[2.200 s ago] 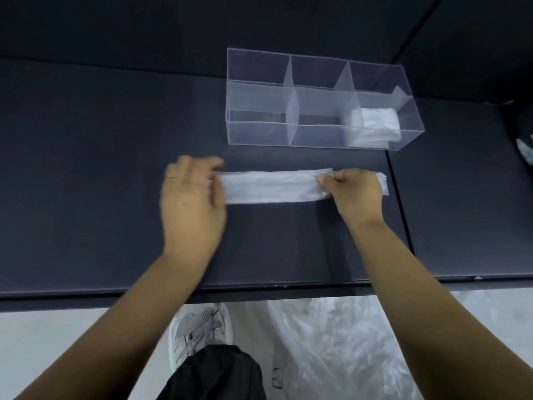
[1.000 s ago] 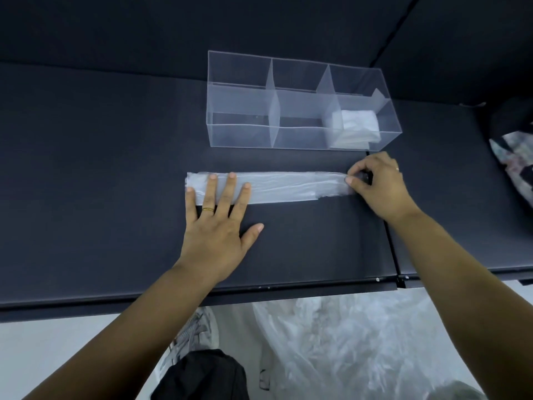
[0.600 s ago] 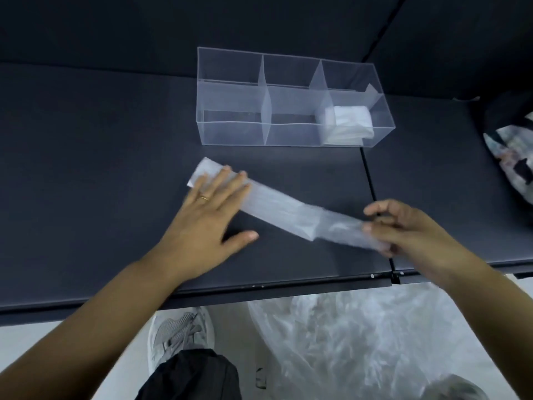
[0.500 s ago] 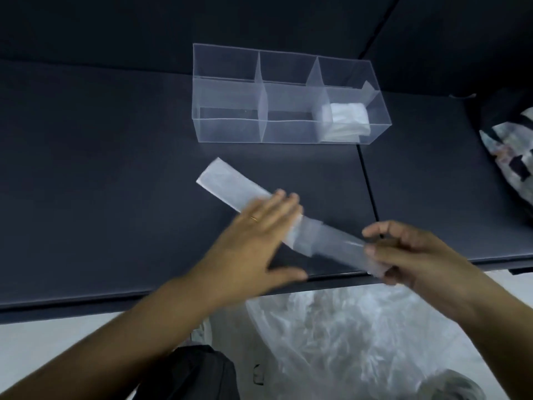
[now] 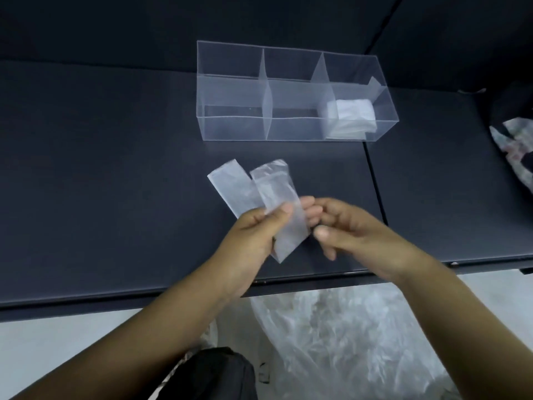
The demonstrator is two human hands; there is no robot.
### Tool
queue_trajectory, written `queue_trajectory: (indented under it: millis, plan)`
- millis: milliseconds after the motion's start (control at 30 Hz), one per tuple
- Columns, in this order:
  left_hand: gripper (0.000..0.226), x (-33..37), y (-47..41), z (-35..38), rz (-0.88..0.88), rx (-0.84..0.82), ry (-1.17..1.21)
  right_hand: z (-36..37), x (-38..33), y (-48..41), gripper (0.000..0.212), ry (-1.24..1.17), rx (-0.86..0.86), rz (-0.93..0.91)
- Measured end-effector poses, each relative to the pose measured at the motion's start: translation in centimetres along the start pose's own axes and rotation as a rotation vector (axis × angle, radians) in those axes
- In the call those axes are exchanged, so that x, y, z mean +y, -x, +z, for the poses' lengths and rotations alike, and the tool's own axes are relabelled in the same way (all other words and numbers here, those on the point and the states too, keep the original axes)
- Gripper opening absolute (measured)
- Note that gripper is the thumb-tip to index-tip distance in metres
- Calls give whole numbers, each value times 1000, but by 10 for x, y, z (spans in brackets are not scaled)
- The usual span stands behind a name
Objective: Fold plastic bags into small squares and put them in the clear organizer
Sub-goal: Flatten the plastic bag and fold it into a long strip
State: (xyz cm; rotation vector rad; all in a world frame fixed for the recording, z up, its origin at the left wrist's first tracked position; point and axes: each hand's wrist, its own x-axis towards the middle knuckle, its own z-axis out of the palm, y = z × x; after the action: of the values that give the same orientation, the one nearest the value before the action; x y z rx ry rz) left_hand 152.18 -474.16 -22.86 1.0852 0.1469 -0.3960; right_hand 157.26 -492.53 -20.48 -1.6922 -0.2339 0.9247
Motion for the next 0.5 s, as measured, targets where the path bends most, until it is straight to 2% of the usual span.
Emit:
queue_trajectory:
  millis: [100, 200, 433, 500]
  plan:
    - [36, -3, -10, -15, -52, 53, 83, 5, 13, -18, 27, 70, 72, 122]
    - [28, -3, -19, -30, -75, 125, 49, 6, 17, -24, 16, 148, 176, 192]
    - [23, 17, -40, -57, -77, 446, -119, 17, 17, -29, 7, 248, 305, 186]
    - [19, 20, -45, -61, -25, 567, -186, 19, 18, -30, 7, 251, 329, 180]
